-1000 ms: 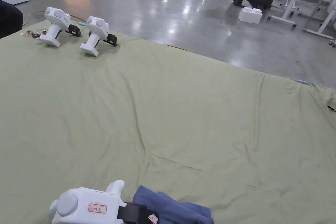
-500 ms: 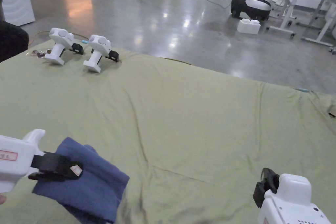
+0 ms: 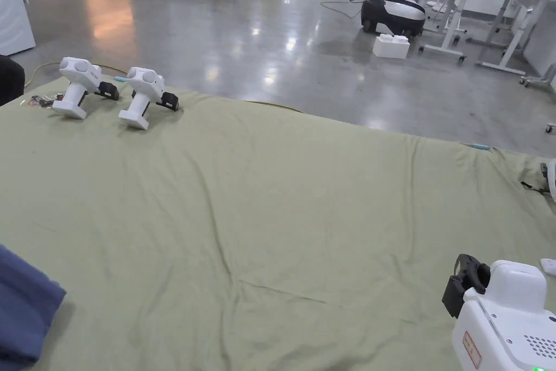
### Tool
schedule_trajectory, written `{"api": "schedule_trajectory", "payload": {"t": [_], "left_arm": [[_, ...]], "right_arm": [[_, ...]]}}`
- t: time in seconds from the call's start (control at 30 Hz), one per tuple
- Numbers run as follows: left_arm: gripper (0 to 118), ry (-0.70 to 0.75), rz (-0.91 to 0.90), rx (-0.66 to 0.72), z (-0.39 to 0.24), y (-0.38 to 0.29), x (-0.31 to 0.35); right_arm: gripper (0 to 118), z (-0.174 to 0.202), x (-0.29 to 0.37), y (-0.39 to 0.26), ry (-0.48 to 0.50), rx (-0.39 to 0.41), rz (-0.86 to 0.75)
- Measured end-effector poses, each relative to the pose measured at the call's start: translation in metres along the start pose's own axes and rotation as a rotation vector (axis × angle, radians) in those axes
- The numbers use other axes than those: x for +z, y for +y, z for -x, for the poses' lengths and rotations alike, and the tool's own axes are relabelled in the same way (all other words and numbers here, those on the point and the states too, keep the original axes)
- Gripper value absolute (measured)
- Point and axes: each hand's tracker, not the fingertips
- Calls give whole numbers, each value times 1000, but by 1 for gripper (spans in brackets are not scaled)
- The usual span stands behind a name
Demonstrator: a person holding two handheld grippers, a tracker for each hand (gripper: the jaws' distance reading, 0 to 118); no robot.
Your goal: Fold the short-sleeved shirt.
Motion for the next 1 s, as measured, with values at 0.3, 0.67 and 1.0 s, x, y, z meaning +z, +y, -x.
{"api": "schedule_trajectory", "payload": {"t": [0.3, 0.67, 1.0], "left_arm": [[69, 270, 3, 59, 1, -6, 1], [68, 292, -255, -62, -32, -24, 49], [68, 286, -518, -146, -88, -44, 56]], "right_arm": [[4, 2, -3, -6, 4, 7, 29], [4, 6, -6, -9, 27, 0, 42], [4, 10, -6, -12, 66, -19, 51]]}}
